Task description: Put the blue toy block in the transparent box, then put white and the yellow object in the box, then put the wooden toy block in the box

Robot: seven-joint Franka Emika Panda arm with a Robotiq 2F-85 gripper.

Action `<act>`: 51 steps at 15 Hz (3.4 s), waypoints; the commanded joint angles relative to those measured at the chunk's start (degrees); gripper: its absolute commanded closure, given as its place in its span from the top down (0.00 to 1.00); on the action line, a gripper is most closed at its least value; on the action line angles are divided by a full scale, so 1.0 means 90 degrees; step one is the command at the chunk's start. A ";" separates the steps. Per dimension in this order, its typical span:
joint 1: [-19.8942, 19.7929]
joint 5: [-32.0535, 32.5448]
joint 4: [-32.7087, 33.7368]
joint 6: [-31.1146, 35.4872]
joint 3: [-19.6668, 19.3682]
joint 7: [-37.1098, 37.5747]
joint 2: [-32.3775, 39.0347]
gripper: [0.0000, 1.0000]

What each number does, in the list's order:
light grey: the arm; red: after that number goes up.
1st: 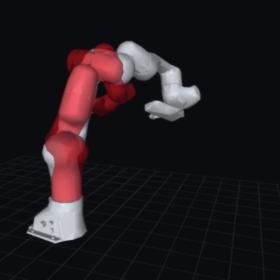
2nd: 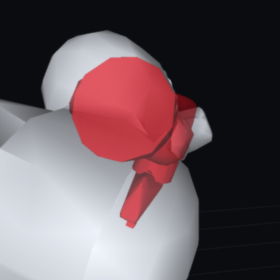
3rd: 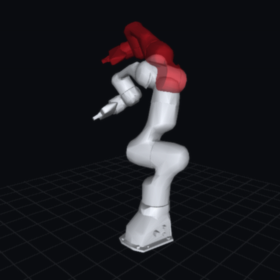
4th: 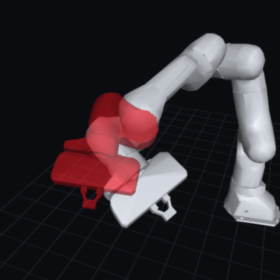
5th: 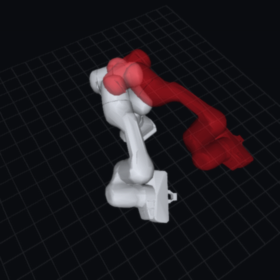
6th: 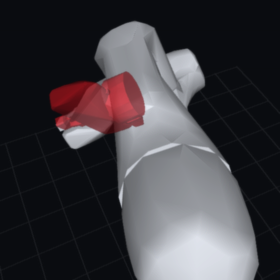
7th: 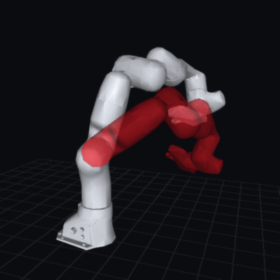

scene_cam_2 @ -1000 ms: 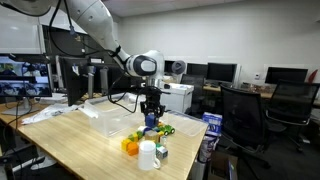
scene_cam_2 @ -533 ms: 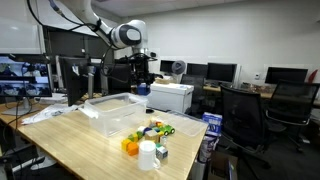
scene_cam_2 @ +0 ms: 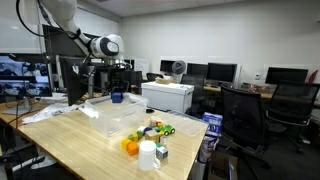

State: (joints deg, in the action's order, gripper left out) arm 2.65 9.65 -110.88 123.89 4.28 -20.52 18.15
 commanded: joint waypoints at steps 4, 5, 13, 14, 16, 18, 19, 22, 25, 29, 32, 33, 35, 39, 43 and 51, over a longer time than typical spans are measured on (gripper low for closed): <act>-0.0645 -0.0818 0.0132 0.0297 -0.0017 -0.0676 0.0028 1.00; -0.0825 -0.1146 0.0242 0.0231 -0.0045 -0.0726 -0.0009 1.00; -0.1657 -0.1611 0.1330 0.0725 -0.1043 0.0547 0.1197 1.00; -0.1690 -0.1625 0.1396 0.0876 -0.1123 0.0801 0.1439 1.00; -0.1745 -0.1732 0.1538 0.1248 -0.1199 0.1379 0.1995 1.00; -0.1715 -0.1797 0.1643 0.1462 -0.1167 0.1902 0.2382 1.00; -0.1667 -0.1764 0.1651 0.1549 -0.1163 0.2109 0.2536 1.00; -0.1458 -0.1601 0.1742 0.1604 -0.1312 0.2776 0.2917 1.00; -0.1283 -0.1457 0.1806 0.1505 -0.1555 0.3261 0.3013 1.00; -0.1218 -0.1525 0.1937 0.1524 -0.1571 0.3478 0.3038 0.65; -0.1181 -0.1544 0.1978 0.1626 -0.1491 0.3410 0.2955 0.45; -0.1142 -0.1530 0.1988 0.1636 -0.1476 0.3395 0.2917 0.38; -0.1082 -0.1507 0.1997 0.1596 -0.1441 0.3343 0.2828 0.24; -0.0935 -0.1438 0.2000 0.1460 -0.1414 0.3295 0.2730 0.00; -0.0900 -0.1347 0.2082 0.1131 -0.1486 0.3401 0.2710 0.31; -0.1151 -0.1092 0.2262 -0.0010 -0.1290 0.2160 0.2625 0.85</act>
State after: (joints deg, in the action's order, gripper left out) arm -6.31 -2.50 -89.83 126.55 -8.75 4.23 43.09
